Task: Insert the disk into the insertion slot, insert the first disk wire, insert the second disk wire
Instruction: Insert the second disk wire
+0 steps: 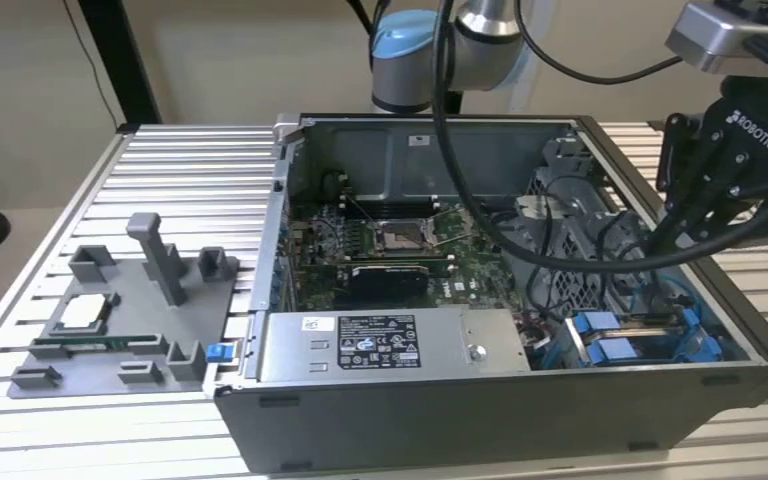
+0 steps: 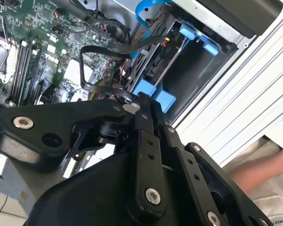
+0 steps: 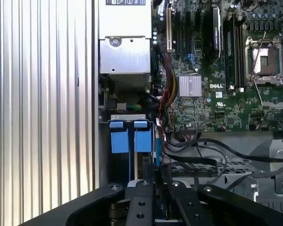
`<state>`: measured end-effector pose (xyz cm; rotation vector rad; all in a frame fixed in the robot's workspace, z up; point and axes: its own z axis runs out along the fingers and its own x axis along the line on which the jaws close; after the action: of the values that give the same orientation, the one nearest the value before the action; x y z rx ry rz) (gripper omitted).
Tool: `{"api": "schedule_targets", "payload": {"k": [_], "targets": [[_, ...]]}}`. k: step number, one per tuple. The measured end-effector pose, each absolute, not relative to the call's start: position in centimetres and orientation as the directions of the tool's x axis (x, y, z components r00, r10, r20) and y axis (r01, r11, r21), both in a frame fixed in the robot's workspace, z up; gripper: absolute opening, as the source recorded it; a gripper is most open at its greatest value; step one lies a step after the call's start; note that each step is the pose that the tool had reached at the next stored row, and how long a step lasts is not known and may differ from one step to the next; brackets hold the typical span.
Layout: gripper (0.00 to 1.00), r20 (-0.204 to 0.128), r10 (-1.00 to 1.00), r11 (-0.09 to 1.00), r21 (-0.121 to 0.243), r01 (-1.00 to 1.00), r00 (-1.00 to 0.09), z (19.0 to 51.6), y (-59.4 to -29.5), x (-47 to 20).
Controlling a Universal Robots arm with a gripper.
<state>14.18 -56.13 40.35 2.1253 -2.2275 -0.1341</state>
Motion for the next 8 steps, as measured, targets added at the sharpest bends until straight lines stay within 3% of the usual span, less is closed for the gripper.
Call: {"api": "schedule_targets", "payload": {"k": [4, 8], "targets": [[0.00, -0.017, -0.999, 0.046, 0.063, -0.997, -0.047, 40.09, -56.14, 14.01], [0.00, -0.017, -0.999, 0.045, 0.045, -0.998, -0.046, 39.59, -56.13, 13.88]]}}
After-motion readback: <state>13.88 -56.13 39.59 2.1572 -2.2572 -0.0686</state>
